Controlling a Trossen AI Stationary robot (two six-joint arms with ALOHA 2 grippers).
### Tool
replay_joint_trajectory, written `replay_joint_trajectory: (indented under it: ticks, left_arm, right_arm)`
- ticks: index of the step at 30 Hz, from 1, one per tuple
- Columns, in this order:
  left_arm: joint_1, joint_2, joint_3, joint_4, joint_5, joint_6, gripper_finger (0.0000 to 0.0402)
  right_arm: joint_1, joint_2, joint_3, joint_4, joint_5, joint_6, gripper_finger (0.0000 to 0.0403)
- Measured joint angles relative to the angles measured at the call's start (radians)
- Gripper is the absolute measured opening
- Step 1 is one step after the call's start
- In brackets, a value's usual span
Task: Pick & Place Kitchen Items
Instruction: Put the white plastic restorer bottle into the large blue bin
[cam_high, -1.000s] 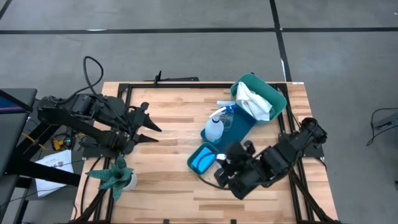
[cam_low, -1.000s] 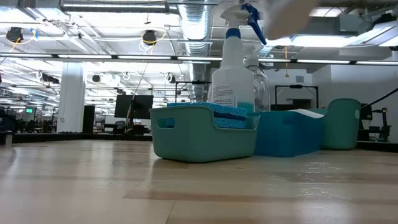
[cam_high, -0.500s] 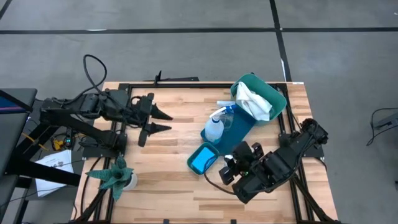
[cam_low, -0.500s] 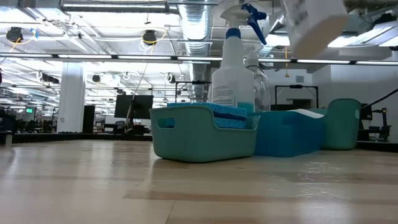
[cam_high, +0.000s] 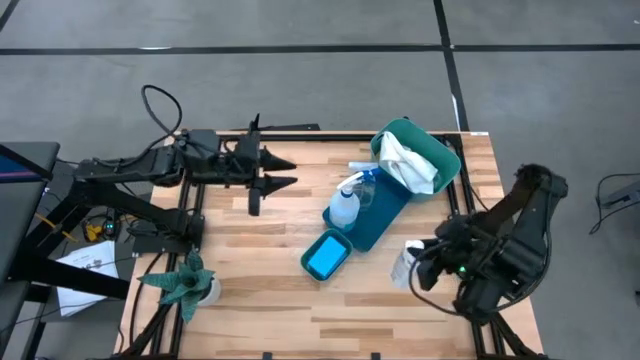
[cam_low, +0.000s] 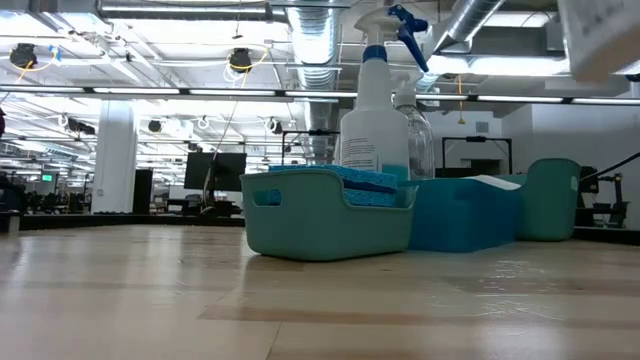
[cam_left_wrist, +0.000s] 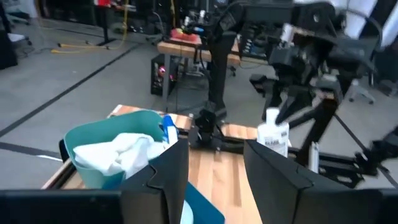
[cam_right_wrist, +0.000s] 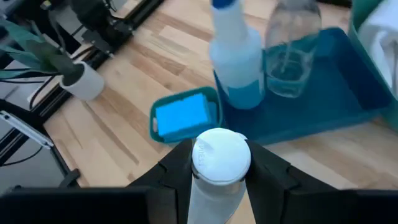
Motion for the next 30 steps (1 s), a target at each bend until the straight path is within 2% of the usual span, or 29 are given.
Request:
replay_joint_trajectory:
  ticks: [6,10,21,30]
  left_arm:
    - [0.021,0.039,0.000,0.046,0.000,-0.029,0.0149]
    - [0.023,0.055,0.000,0.049,0.001,-0.061,0.0149]
    - [0.022,0.060,0.000,0.065,0.001,-0.104,0.0149]
    - [0.016,0.060,0.000,0.064,0.005,-0.103,0.0149]
  right_arm:
    - [0.026,-0.115,-0.167,0.002,0.000,0.125,0.0108]
    - [-0.023,-0.156,-0.224,0.002,0.009,0.139,0.0108]
    - [-0.273,-0.153,-0.241,0.003,0.042,0.014,0.0108]
    - [-0.369,-0.108,-0.240,0.011,0.089,-0.007,0.0108]
